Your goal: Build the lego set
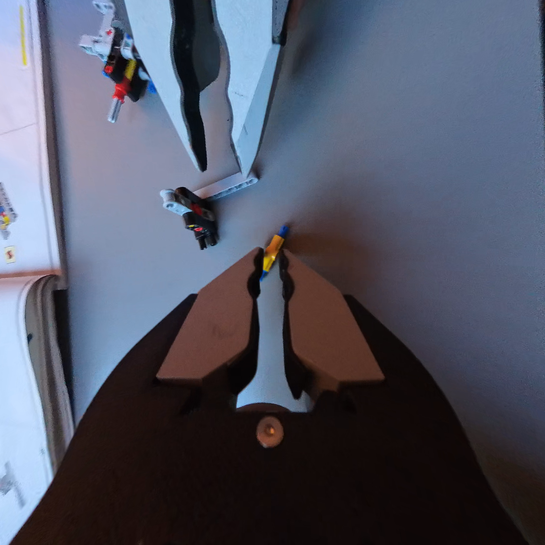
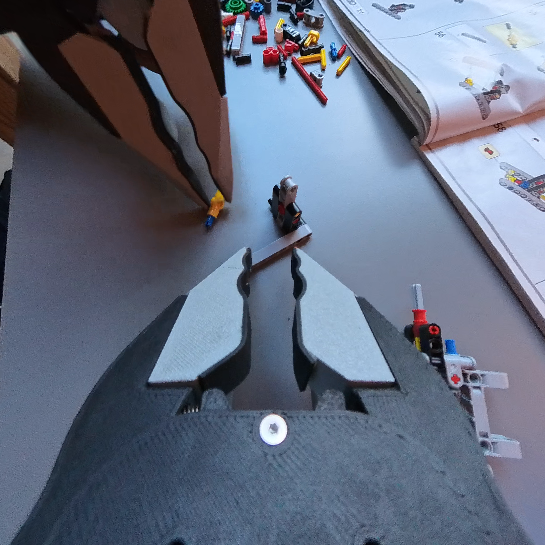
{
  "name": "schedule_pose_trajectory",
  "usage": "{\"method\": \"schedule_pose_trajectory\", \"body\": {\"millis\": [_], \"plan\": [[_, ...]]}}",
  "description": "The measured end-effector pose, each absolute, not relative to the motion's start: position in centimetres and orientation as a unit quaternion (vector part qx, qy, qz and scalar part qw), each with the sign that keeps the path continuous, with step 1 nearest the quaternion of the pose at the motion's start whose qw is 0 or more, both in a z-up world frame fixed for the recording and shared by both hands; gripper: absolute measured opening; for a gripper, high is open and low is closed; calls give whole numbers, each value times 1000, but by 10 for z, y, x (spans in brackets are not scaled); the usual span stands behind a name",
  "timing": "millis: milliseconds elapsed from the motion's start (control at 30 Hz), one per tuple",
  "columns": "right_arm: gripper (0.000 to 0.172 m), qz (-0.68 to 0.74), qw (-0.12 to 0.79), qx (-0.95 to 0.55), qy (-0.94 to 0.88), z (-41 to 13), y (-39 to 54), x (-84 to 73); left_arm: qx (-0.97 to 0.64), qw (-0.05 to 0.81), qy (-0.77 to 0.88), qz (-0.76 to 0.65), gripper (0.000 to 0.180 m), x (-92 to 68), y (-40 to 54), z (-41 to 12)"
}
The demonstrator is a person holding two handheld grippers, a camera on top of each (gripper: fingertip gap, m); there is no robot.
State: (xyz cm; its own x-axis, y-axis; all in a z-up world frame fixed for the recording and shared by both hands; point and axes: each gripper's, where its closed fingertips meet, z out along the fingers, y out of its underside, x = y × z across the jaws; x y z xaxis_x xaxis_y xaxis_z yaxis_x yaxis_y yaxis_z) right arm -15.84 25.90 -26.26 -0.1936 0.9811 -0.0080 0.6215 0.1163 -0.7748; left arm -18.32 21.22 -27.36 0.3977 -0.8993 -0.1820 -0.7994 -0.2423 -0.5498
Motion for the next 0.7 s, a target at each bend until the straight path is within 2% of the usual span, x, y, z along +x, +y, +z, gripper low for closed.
{"method": "schedule_pose_trajectory", "body": {"millis": [133, 333, 700], "plan": [[25, 332, 265, -549, -719, -263, 253, -151, -794, 299, 515, -121, 5, -183, 213, -274], [21, 344, 273, -547, -713, -257, 255, -151, -813, 359, 438, -133, 5, -186, 236, -273], [18, 348, 254, -545, -719, -264, 252, -150, -791, 391, 462, -93, 5, -184, 237, -272]]}}
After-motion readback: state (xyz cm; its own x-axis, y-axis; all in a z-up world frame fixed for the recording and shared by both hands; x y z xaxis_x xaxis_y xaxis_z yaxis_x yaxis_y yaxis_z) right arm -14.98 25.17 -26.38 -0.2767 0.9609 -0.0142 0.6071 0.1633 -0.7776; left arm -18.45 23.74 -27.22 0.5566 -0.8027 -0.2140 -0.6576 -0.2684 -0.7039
